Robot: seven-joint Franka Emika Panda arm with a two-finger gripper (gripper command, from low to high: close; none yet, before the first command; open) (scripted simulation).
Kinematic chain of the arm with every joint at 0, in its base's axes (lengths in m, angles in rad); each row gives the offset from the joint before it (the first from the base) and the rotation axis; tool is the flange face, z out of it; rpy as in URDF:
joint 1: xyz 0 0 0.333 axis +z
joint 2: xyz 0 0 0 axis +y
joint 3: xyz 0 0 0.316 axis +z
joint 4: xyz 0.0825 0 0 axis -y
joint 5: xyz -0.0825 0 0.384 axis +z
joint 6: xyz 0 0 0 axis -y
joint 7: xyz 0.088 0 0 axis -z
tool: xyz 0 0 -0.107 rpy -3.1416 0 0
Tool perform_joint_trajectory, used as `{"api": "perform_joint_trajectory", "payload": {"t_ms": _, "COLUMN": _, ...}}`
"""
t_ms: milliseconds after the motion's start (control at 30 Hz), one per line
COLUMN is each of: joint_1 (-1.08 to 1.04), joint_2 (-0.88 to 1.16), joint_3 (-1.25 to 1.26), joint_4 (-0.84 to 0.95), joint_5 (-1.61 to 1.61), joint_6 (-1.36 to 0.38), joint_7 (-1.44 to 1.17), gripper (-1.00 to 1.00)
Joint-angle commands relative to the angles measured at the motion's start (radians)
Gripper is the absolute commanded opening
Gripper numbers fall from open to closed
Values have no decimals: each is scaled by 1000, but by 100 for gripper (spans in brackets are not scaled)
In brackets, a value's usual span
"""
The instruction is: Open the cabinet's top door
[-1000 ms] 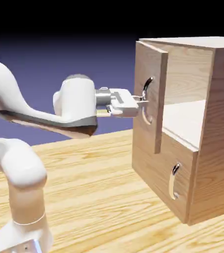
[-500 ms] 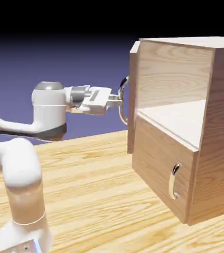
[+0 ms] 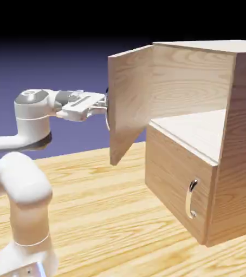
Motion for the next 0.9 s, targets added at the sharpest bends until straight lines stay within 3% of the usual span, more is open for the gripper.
{"api": "perform_joint_trajectory", "payload": {"t_ms": 0, "joint_1": 5, "joint_2": 11, "joint_3": 36, "joint_4": 16, "joint_5": 36, "joint_6": -36, "joint_7": 0, "gripper": -100}}
{"api": "perform_joint_trajectory", "payload": {"t_ms": 267, "joint_1": -68, "joint_2": 134, "joint_3": 326, "joint_4": 229, "joint_5": 292, "joint_6": -344, "joint_7": 14, "gripper": -100}}
{"api": "perform_joint_trajectory", "payload": {"t_ms": 867, "joint_1": -604, "joint_2": 243, "joint_3": 742, "joint_4": 881, "joint_5": 559, "joint_6": -894, "joint_7": -22, "gripper": -100}}
